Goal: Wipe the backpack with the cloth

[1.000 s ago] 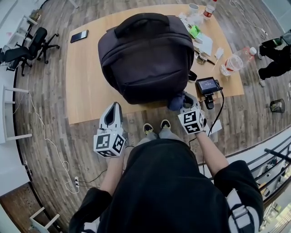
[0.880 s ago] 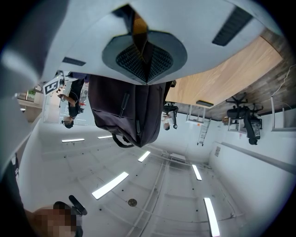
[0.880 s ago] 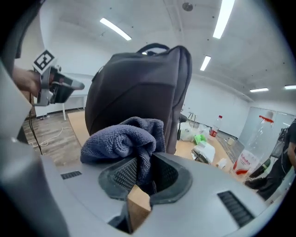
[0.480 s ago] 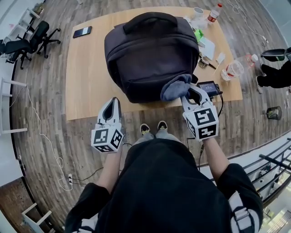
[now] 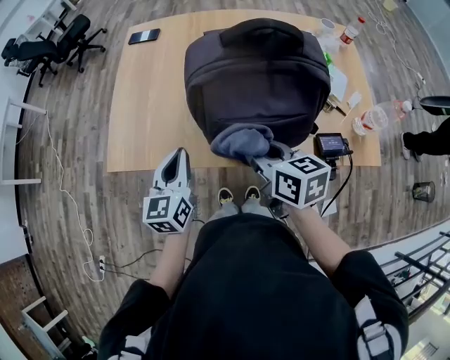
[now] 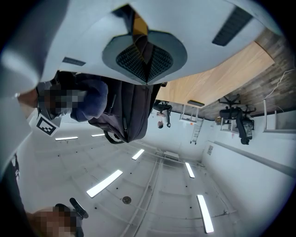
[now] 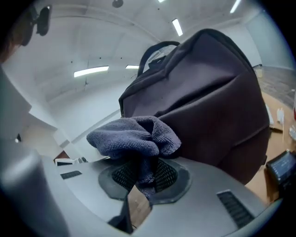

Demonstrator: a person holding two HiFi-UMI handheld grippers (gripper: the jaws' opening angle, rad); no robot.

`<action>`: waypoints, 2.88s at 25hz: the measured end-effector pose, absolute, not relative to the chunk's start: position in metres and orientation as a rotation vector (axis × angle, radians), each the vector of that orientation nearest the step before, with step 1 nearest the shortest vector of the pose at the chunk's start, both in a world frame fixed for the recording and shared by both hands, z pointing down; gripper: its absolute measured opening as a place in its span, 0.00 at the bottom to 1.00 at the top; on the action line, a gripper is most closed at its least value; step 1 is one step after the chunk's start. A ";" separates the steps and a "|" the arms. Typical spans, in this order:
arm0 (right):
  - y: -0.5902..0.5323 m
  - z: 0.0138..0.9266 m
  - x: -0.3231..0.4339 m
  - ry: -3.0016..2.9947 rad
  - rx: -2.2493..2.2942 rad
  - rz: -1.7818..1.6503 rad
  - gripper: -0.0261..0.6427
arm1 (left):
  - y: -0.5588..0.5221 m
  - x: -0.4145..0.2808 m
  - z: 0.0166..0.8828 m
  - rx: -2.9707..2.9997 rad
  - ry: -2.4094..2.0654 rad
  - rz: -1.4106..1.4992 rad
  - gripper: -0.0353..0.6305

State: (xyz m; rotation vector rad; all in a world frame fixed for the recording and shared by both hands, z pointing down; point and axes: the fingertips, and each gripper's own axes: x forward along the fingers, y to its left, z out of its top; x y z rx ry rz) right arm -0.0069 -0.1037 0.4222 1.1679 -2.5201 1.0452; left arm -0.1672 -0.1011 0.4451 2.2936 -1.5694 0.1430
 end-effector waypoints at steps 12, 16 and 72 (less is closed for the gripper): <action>-0.075 0.533 -0.069 -2.357 1.041 1.449 0.14 | -0.097 -0.190 0.446 2.258 -1.619 0.166 0.08; -0.070 0.599 -0.057 -2.175 1.101 1.559 0.14 | -0.095 -0.187 0.446 2.260 -1.613 0.176 0.08; -0.095 0.457 0.132 -2.338 1.602 0.878 0.14 | -0.315 -0.097 0.321 3.261 -0.968 0.434 0.08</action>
